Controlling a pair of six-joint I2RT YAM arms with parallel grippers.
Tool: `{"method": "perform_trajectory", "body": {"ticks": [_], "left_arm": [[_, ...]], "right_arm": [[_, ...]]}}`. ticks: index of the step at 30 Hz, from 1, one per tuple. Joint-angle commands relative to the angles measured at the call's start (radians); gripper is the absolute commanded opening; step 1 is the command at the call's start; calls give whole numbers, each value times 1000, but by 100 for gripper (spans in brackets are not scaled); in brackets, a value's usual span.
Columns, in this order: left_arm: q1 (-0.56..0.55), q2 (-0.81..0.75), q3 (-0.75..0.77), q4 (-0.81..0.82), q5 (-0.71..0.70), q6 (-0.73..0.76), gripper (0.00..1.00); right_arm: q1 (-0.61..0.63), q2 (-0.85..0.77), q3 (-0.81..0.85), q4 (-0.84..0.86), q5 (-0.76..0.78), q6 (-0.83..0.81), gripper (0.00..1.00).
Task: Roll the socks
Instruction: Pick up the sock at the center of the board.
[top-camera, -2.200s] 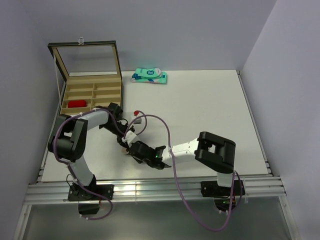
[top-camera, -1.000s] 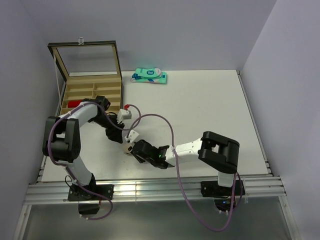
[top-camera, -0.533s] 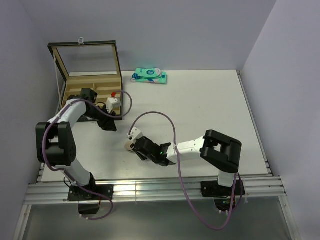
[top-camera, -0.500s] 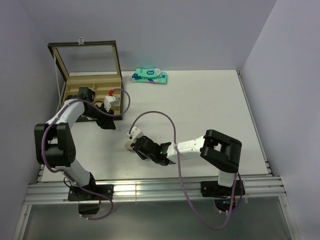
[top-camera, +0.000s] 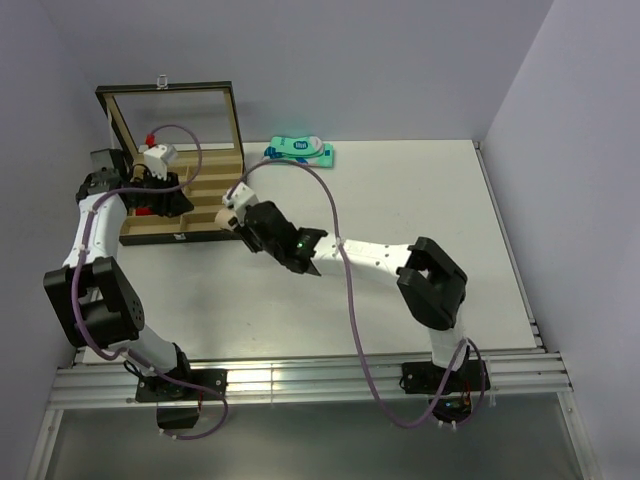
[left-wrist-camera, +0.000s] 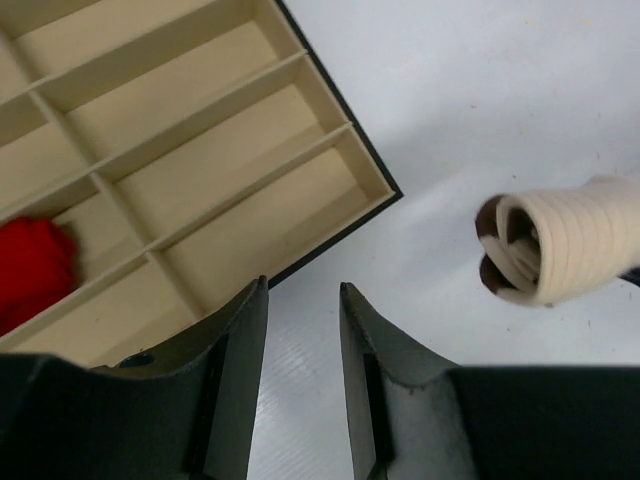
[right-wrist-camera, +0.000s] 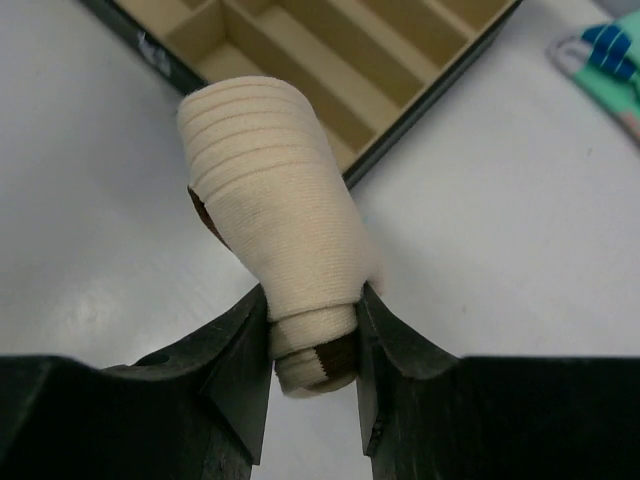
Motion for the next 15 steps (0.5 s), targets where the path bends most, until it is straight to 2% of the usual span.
{"method": "perform_trajectory", "body": {"ticks": [1, 6, 11, 15], "left_arm": [[47, -53, 46, 29, 27, -104, 40], [110, -85, 92, 34, 25, -158, 40], [143, -82, 167, -51, 59, -138, 41], [159, -85, 174, -63, 51, -112, 40]], "right_arm": [[-42, 84, 142, -79, -45, -121, 0], [-71, 250, 386, -120, -39, -224, 0], [-90, 372, 602, -183, -84, -290, 0], [-90, 416, 662, -177, -104, -329, 0]]}}
